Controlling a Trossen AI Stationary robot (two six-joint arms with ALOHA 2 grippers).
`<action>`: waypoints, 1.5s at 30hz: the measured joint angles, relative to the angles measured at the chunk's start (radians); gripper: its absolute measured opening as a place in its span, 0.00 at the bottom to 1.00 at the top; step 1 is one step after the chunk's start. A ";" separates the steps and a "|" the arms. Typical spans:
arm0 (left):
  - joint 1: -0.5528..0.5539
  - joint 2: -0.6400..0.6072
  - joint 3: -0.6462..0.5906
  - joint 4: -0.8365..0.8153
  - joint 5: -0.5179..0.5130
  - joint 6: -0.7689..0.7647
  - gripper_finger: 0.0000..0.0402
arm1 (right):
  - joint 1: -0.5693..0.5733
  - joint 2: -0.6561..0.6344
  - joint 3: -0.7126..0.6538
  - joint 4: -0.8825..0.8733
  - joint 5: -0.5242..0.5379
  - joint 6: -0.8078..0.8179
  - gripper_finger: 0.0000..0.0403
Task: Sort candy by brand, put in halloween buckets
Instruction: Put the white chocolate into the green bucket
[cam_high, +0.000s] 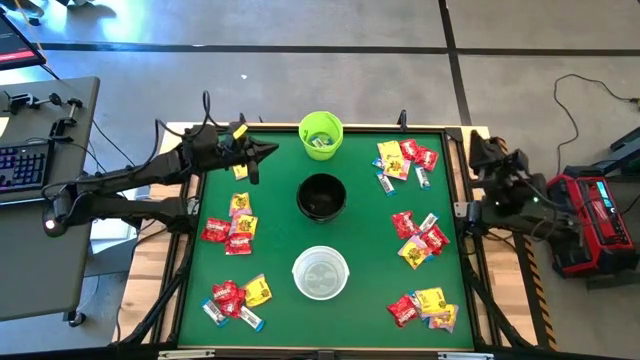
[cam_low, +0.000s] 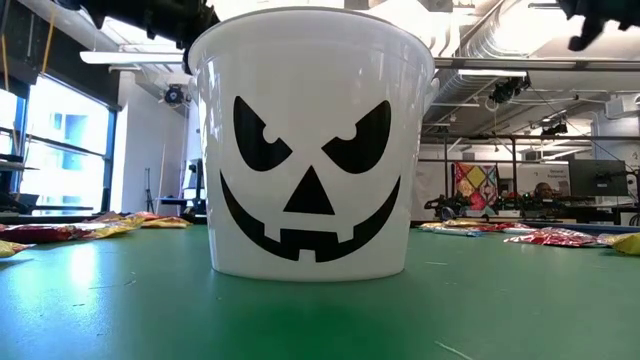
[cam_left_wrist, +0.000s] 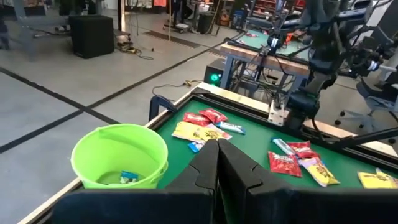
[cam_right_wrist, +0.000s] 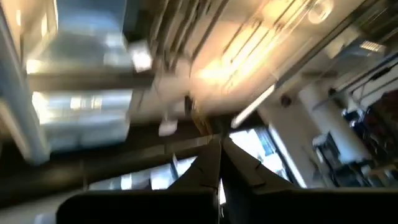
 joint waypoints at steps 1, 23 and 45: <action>0.003 0.000 0.000 0.000 0.000 0.000 0.00 | 0.000 0.028 0.037 -0.074 -0.008 0.016 0.00; 0.014 0.000 0.000 0.000 0.001 0.031 0.00 | -0.007 0.839 0.503 -1.340 0.009 0.560 0.44; 0.014 0.000 0.000 -0.004 0.001 0.043 0.00 | -0.172 1.225 0.272 -0.881 -0.261 0.372 0.58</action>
